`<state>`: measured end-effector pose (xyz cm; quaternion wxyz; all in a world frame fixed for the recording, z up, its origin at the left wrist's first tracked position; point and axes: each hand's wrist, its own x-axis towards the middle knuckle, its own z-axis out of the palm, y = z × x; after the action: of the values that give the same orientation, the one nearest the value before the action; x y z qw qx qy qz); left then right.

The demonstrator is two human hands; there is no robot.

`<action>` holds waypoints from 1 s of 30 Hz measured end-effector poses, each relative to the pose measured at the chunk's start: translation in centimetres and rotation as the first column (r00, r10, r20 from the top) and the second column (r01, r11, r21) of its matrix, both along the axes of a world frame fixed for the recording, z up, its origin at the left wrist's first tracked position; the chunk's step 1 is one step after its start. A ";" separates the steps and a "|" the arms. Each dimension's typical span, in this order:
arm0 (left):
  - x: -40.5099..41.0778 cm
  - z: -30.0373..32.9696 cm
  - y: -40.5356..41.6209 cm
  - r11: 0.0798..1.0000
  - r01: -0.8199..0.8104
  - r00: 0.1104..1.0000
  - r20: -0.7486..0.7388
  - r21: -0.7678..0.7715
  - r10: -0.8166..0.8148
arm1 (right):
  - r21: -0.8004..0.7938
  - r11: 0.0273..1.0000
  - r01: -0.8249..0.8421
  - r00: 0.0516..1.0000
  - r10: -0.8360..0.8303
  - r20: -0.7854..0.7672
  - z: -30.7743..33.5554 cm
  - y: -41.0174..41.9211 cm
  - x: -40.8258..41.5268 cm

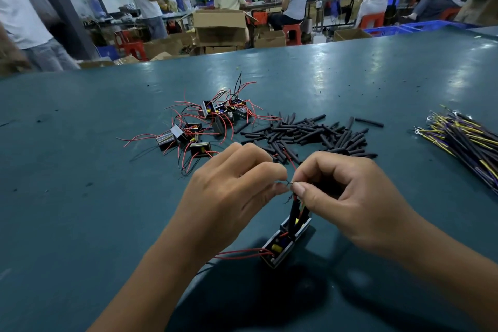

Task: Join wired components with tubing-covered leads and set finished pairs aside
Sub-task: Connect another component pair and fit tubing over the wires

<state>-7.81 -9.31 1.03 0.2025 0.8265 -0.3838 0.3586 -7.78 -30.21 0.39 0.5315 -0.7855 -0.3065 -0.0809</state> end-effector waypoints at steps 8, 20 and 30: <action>-0.3 -0.2 -0.9 0.999 -0.017 1.000 -0.012 -0.052 0.016 | 0.013 1.000 0.007 1.000 -0.007 0.017 -0.1 -0.2 0.1; -1.5 0.2 -2.5 0.765 -0.246 0.524 -0.746 -0.595 -0.412 | 0.011 0.999 0.031 0.999 -0.031 0.029 0.0 -0.2 0.0; -0.8 0.4 -1.3 0.895 -0.158 0.781 -0.607 -0.416 -0.144 | 0.010 0.999 0.053 0.999 -0.053 -0.009 0.3 -0.3 0.2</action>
<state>-8.62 -10.64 1.44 0.5000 0.8305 -0.1994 0.1436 -7.59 -30.47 0.66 0.5346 -0.7910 -0.2826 -0.0930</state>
